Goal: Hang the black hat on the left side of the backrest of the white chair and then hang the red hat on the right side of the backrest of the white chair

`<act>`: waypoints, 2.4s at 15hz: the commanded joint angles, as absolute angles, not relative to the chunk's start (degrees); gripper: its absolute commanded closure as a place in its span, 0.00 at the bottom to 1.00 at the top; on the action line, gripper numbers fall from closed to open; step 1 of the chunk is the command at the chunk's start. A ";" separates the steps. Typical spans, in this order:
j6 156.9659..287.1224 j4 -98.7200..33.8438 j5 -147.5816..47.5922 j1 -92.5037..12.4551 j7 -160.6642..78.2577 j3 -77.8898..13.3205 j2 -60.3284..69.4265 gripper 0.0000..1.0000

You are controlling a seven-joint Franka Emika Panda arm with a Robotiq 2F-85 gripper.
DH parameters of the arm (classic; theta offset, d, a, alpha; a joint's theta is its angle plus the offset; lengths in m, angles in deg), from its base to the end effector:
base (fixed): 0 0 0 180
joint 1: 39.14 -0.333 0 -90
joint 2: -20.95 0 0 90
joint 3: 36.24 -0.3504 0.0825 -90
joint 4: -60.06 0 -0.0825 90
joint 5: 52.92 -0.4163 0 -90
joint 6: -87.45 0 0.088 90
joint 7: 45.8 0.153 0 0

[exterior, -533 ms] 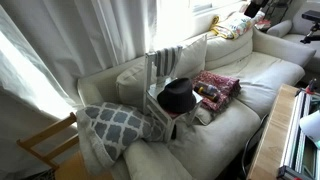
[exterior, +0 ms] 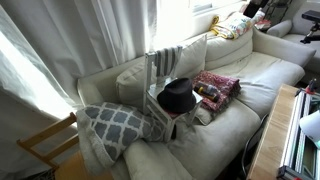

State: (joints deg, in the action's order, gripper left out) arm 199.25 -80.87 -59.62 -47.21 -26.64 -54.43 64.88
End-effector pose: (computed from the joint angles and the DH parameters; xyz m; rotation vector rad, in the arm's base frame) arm 0.3229 0.1879 0.5320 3.0991 0.0522 0.3989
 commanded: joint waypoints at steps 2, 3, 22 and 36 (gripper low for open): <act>208.53 -83.40 -60.94 -42.73 -17.09 -55.55 57.04 0.00; 211.52 -84.07 -60.33 -41.45 -14.67 -55.93 54.97 0.00; 251.06 -81.75 -53.35 -45.14 29.26 -47.92 10.00 0.00; 256.19 -79.82 -53.68 -52.77 31.38 -34.65 2.45 0.00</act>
